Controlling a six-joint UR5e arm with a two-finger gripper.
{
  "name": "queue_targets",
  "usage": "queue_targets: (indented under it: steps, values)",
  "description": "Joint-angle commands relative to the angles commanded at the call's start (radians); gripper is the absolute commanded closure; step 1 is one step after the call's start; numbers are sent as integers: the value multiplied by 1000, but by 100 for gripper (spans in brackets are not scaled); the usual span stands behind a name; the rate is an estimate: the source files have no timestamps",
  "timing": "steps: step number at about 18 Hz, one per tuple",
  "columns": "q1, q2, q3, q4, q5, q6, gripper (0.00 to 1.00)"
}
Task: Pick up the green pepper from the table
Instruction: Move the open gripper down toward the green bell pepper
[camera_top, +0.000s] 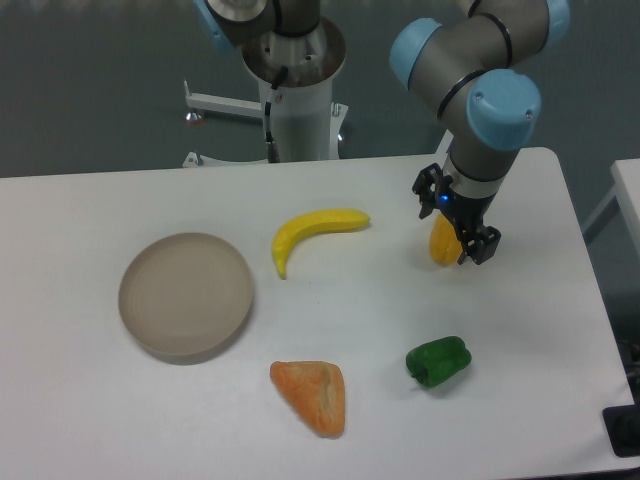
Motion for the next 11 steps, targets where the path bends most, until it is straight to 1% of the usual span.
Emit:
queue_targets:
  steps: [4, 5, 6, 7, 9, 11]
  values:
    - [0, -2, 2, 2, -2, -2, 0]
    - [0, -5, 2, 20, -5, -5, 0]
    - [0, -9, 0, 55, -8, -12, 0]
    - [0, -14, 0, 104, -12, -12, 0]
    - [0, -29, 2, 139, -20, -26, 0]
    - [-2, -46, 3, 170, -20, -67, 0]
